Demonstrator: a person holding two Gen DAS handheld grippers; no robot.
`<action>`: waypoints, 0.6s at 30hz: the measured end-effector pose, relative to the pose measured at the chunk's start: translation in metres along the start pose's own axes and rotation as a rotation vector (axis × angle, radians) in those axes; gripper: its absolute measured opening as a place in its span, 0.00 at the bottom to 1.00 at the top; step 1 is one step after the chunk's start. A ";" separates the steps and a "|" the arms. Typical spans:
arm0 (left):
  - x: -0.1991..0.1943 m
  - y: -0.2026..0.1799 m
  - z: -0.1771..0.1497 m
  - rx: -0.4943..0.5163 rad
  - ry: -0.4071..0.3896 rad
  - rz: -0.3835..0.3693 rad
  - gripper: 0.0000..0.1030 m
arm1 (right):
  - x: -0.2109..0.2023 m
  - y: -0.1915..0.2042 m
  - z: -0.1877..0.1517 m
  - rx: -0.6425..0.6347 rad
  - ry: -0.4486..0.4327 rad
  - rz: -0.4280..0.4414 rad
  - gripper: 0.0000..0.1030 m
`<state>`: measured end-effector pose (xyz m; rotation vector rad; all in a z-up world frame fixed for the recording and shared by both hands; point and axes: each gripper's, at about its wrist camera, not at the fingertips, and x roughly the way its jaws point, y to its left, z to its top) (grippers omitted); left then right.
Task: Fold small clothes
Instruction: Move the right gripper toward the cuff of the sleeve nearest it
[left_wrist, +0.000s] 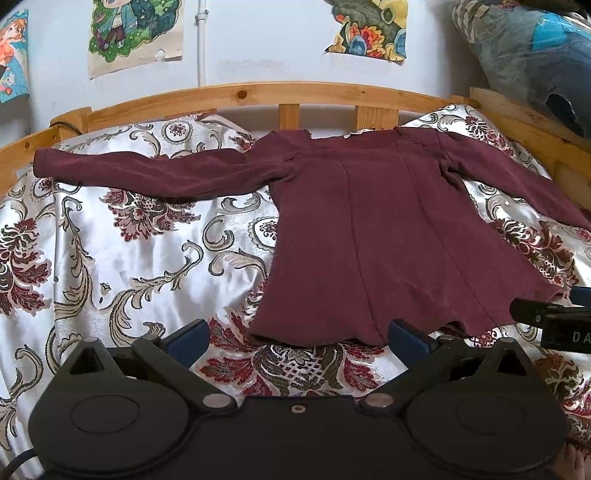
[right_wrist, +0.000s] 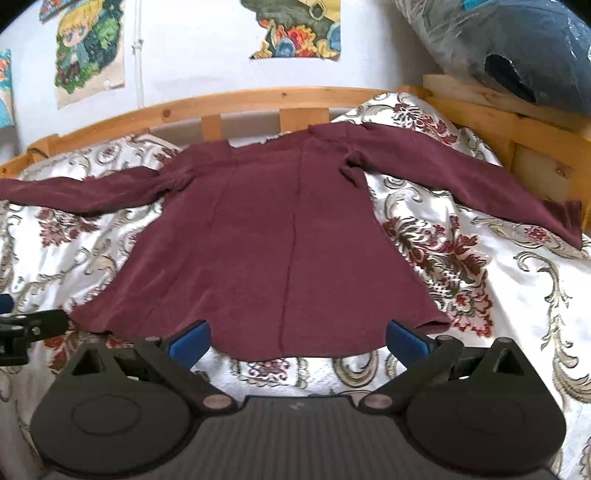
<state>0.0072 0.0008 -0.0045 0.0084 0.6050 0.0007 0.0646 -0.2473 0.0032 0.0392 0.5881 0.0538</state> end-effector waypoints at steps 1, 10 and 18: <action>0.003 0.002 0.001 -0.005 0.007 0.001 0.99 | 0.002 0.000 0.002 -0.003 0.008 -0.012 1.00; 0.033 0.004 0.032 0.020 0.022 0.018 0.99 | 0.014 -0.013 0.033 -0.027 0.045 -0.122 1.00; 0.078 -0.013 0.071 0.059 -0.011 -0.013 0.99 | 0.027 -0.052 0.063 -0.012 0.014 -0.180 1.00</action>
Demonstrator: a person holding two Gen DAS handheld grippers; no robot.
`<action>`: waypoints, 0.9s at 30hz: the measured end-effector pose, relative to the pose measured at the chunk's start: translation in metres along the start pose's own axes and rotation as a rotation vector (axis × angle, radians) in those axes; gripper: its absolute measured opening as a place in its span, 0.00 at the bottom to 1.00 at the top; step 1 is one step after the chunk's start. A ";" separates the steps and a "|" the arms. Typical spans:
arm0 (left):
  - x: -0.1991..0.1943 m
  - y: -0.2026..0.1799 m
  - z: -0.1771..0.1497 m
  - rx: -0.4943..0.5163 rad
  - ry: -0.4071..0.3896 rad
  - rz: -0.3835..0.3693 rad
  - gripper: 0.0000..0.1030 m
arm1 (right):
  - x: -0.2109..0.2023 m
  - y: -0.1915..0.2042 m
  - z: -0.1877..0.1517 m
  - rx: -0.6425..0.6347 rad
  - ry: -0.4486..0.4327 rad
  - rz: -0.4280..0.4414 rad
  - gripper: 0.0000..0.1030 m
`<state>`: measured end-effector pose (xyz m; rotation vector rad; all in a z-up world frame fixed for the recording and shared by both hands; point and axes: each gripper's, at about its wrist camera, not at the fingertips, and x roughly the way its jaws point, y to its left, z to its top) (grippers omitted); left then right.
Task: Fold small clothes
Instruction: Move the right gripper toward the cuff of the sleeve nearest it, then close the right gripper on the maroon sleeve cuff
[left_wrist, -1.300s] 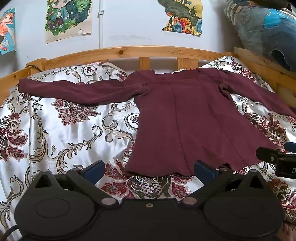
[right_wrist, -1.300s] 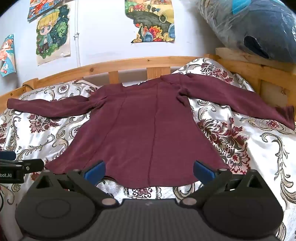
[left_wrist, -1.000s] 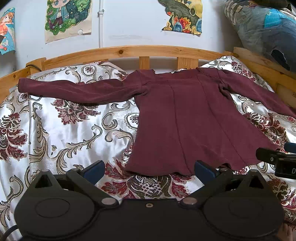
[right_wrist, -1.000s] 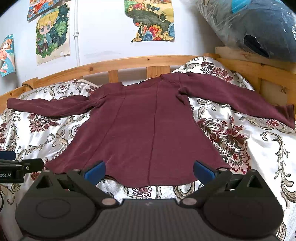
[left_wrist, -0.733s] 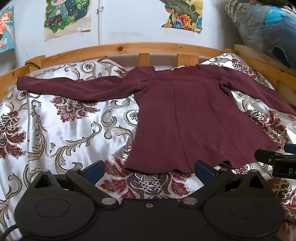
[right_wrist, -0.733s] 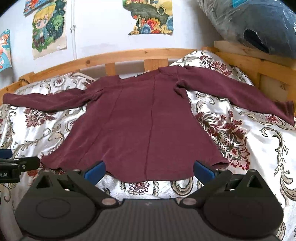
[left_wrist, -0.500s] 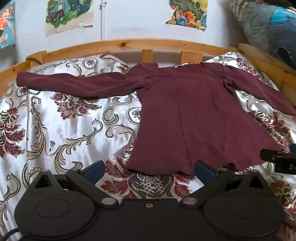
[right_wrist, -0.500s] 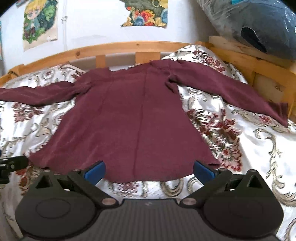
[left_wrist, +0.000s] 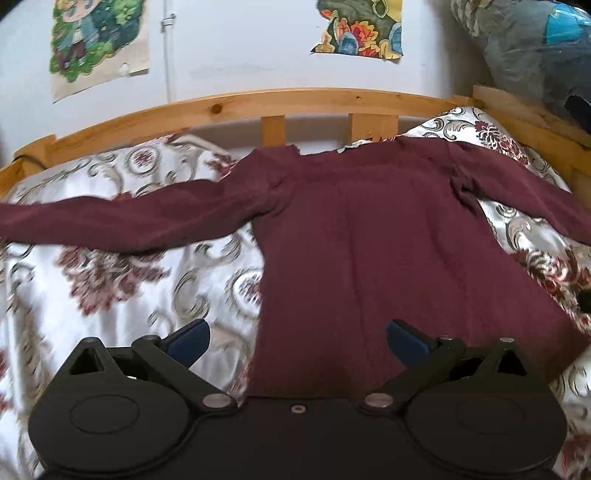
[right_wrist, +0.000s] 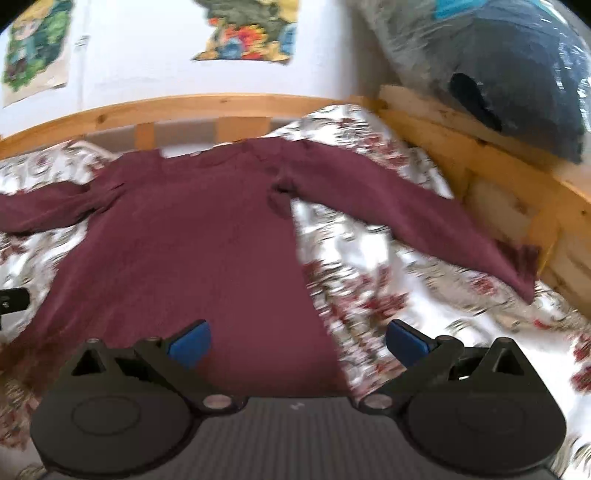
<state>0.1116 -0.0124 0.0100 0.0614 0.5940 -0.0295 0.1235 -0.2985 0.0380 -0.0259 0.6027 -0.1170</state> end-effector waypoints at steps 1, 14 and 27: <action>0.006 -0.001 0.003 -0.003 -0.003 0.003 0.99 | 0.005 -0.007 0.004 0.007 0.002 -0.019 1.00; 0.059 0.009 -0.021 -0.028 0.016 0.001 0.99 | 0.050 -0.116 0.023 0.150 -0.050 -0.177 1.00; 0.062 0.000 -0.029 0.000 0.018 -0.067 0.99 | 0.091 -0.222 0.015 0.513 -0.085 -0.311 0.95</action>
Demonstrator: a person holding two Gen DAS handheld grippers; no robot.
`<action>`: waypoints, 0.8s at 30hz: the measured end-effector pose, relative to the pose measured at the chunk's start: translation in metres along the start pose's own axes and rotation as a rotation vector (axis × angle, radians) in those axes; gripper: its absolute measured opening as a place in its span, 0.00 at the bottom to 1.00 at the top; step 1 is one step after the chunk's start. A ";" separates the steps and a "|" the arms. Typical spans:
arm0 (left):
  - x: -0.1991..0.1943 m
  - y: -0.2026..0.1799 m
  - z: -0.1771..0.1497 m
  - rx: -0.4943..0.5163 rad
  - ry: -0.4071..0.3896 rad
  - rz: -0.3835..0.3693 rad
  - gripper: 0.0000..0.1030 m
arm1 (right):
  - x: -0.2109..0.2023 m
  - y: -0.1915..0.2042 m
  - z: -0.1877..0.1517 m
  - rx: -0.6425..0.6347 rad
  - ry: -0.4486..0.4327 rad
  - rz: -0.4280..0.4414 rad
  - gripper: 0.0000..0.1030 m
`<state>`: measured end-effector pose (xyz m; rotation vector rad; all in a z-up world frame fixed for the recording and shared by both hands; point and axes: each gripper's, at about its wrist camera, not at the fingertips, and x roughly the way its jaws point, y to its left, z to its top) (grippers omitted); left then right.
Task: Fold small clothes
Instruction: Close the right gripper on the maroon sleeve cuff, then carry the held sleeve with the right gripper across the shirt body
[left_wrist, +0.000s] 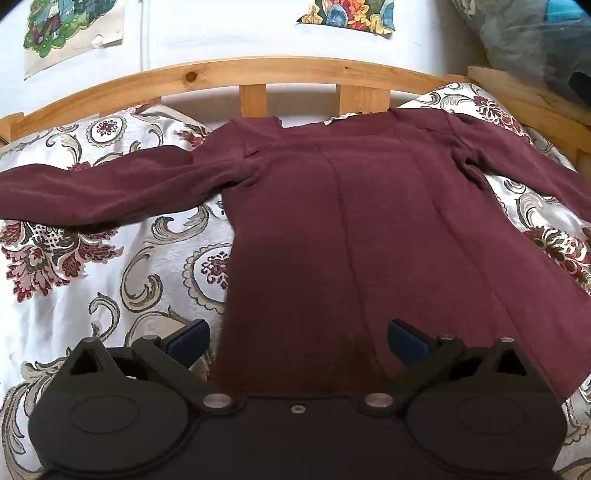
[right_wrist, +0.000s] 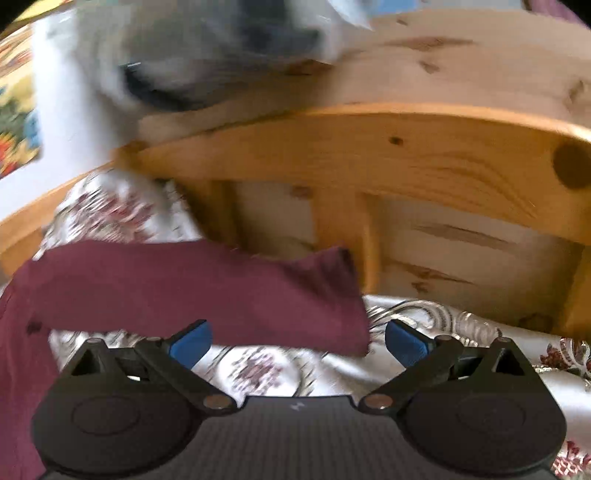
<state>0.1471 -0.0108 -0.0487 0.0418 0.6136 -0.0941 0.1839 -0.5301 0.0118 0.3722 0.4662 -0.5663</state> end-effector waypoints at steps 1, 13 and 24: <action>0.000 0.001 0.001 -0.004 0.001 0.000 0.99 | 0.005 -0.003 0.002 0.022 0.003 -0.025 0.93; -0.007 0.019 0.008 -0.079 -0.005 0.017 0.99 | 0.050 -0.014 0.012 0.167 0.087 -0.092 0.40; -0.016 0.036 0.020 -0.136 -0.021 0.028 0.99 | -0.011 0.057 0.038 -0.039 -0.119 0.034 0.06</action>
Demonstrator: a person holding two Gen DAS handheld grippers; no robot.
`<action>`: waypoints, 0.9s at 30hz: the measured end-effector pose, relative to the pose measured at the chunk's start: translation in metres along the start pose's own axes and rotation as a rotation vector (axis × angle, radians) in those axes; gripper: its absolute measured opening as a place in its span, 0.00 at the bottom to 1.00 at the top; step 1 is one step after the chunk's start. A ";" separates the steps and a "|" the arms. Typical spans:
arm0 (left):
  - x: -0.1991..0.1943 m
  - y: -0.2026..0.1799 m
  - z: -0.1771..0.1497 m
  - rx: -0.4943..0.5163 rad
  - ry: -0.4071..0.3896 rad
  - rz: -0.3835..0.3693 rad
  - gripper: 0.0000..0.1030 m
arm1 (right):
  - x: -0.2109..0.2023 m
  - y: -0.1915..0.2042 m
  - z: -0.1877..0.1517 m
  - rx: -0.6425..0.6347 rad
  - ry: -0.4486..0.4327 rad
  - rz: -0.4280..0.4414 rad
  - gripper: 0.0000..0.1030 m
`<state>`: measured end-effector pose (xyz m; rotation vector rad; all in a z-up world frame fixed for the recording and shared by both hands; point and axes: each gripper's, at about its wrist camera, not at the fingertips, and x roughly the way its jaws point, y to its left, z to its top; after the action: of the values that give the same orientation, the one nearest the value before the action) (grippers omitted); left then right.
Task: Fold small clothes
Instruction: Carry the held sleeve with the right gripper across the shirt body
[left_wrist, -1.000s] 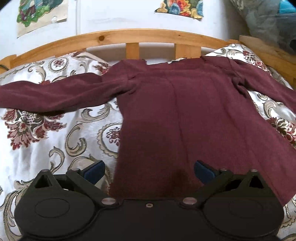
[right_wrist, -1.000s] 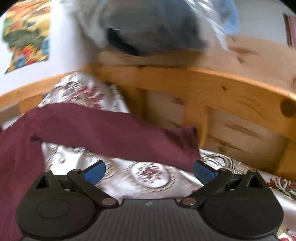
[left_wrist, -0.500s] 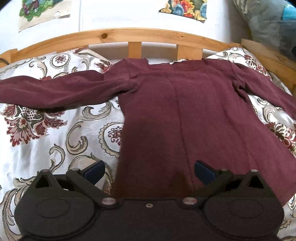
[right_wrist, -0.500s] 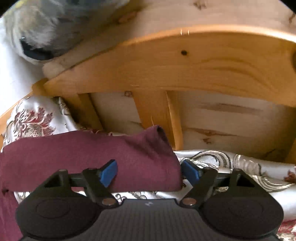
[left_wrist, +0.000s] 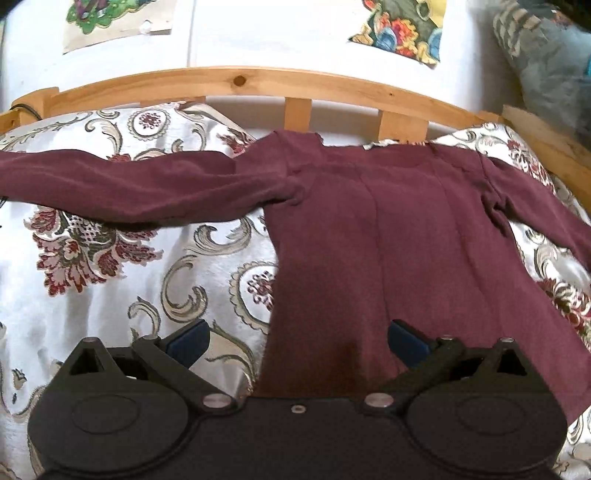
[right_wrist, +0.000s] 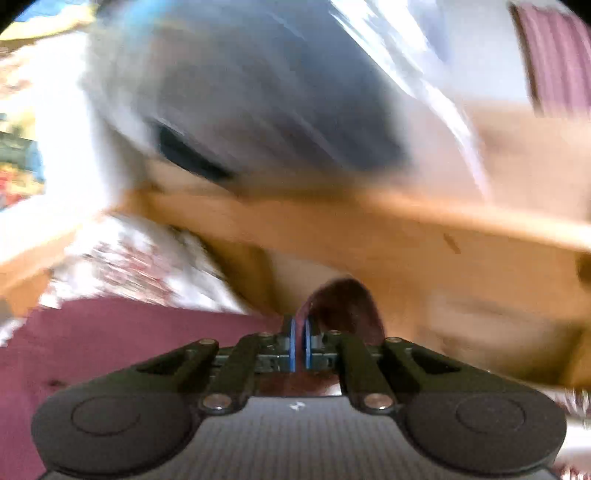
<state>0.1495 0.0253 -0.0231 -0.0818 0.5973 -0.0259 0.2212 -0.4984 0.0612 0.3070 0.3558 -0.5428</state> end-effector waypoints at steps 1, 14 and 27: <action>0.000 0.002 0.002 -0.003 -0.004 0.003 0.99 | -0.009 0.015 0.008 -0.021 -0.025 0.047 0.06; -0.006 0.028 0.017 -0.076 -0.052 0.032 0.99 | -0.095 0.215 -0.013 -0.481 -0.082 0.691 0.06; 0.006 0.062 0.023 -0.202 -0.060 0.040 0.99 | -0.109 0.282 -0.122 -0.761 0.211 0.940 0.15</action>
<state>0.1678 0.0889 -0.0129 -0.2654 0.5404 0.0755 0.2592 -0.1747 0.0490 -0.2231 0.5420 0.5607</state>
